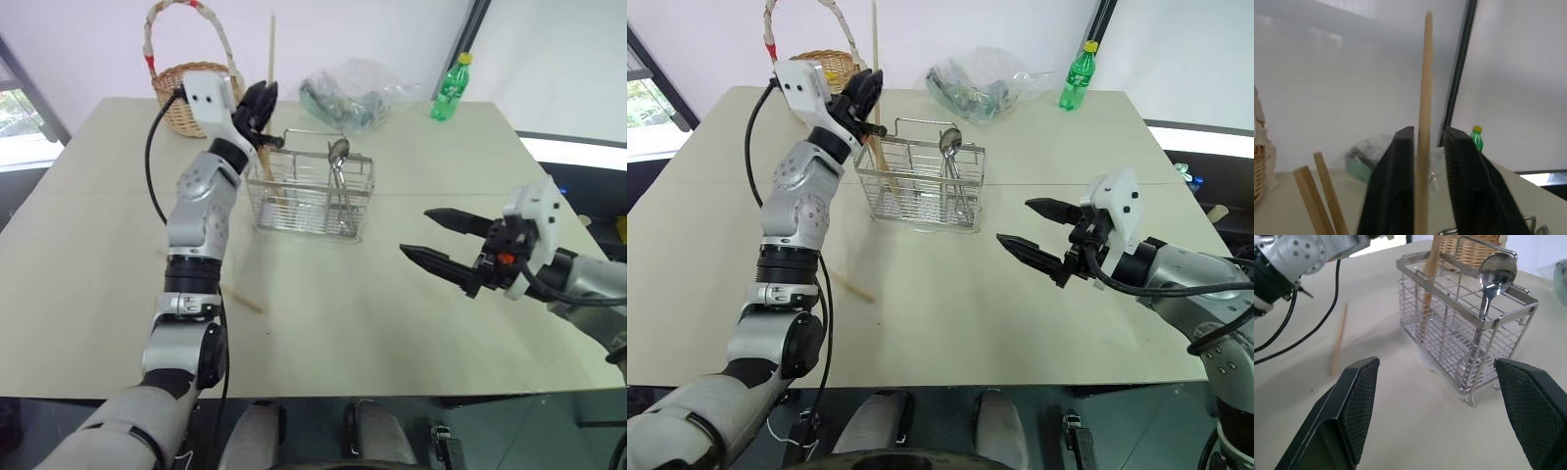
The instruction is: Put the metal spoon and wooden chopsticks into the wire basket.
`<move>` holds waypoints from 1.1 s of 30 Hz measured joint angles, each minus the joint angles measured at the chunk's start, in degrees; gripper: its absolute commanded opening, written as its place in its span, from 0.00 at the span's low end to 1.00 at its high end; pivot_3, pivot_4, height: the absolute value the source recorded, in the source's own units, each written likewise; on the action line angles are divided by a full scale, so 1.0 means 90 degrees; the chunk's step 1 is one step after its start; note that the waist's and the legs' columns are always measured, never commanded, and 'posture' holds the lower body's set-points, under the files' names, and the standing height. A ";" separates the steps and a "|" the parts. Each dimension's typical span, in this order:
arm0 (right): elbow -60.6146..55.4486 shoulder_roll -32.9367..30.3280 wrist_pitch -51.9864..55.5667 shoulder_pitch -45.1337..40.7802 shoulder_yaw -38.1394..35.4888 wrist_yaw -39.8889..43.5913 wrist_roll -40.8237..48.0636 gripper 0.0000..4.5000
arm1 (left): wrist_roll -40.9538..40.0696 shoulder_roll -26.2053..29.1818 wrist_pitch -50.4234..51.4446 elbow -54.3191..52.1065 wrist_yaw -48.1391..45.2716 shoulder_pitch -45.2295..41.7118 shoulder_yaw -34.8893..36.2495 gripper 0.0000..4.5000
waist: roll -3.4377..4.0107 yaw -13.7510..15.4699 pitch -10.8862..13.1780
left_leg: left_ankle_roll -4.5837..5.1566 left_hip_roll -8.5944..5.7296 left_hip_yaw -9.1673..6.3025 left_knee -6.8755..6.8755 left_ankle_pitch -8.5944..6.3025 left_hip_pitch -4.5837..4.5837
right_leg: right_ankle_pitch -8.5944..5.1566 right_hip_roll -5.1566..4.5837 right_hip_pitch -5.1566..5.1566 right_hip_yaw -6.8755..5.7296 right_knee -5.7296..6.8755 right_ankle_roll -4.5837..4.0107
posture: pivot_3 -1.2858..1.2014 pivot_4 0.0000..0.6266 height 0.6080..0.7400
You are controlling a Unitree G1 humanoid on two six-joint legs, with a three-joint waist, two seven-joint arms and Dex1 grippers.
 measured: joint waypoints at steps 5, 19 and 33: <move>0.0020 -0.0005 0.0000 -0.0027 -0.0014 -0.0002 0.0009 0.86 | -0.0015 -0.0059 0.0090 -0.0206 0.0115 0.0094 0.0022 0.99 | 0.0000 0.0000 0.0000 | 0.0001 0.0000 0.0000 -0.0001 0.0000 -0.0001 | 0.0000 0.0000 0.0000 0.0000 0.0000 0.0000 | 0.52 0.24 0.44; 0.0437 0.0002 -0.0054 -0.0539 0.0383 0.0201 -0.0207 0.86 | -0.0621 0.0926 0.3446 -0.2394 0.1538 0.0042 0.0449 0.99 | 0.0000 -0.0016 0.0002 | 0.0001 -0.0002 -0.0003 0.0001 -0.0001 0.0003 | 0.0000 0.0012 -0.0001 -0.0001 0.0006 0.0001 | 0.52 0.24 0.44; 0.0499 -0.0535 -0.0528 -0.0173 0.0770 0.2082 -0.0615 0.86 | 0.1051 -0.0796 0.9409 -0.3615 0.5688 -0.0836 0.4346 0.99 | -0.0043 0.0002 0.0015 | -0.0021 -0.0010 -0.0009 -0.0004 0.0007 0.0006 | -0.0004 0.0013 0.0006 -0.0006 0.0007 0.0008 | 0.52 0.24 0.44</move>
